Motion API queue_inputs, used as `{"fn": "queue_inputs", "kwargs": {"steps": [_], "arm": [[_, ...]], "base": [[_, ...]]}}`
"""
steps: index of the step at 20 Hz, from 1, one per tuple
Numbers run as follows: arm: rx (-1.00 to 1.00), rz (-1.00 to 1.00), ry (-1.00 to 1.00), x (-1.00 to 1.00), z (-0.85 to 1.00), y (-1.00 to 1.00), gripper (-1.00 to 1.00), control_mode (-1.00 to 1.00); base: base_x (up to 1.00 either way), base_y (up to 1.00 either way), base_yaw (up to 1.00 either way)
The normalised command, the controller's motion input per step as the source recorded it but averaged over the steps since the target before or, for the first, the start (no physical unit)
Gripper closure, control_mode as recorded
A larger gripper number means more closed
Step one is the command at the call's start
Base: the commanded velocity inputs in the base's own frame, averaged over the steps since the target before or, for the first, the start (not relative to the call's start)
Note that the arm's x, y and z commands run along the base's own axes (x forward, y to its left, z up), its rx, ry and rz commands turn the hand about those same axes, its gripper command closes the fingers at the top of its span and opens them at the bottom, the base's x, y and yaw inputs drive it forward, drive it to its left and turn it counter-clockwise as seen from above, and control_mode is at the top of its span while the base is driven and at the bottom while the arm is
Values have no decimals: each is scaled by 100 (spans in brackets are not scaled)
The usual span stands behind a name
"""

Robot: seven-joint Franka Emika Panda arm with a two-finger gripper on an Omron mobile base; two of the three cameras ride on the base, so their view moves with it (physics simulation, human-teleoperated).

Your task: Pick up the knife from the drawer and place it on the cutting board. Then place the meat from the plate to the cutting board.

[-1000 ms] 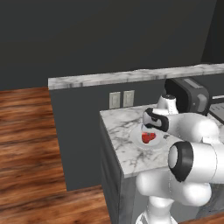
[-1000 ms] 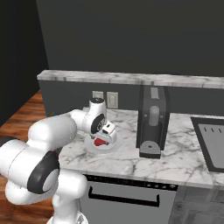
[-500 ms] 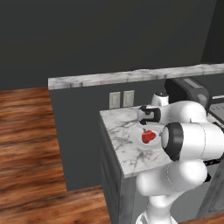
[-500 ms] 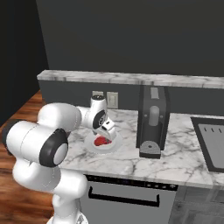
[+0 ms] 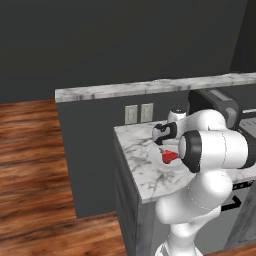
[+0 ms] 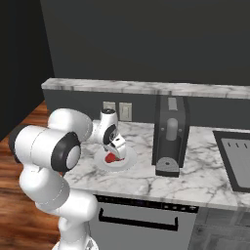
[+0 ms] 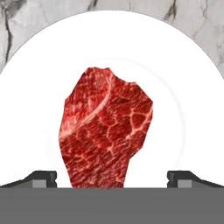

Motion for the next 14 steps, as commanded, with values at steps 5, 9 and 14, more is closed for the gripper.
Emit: {"fn": "queue_inputs", "kwargs": {"steps": [5,9,14], "arm": [[0,-11,2,14,-19,6,-100,-100],[0,-11,2,14,-17,2,-100,-100],[0,-9,1,5,-16,0,-100,-100]], "base": [[0,0,0],[0,0,0],[0,0,0]]}}
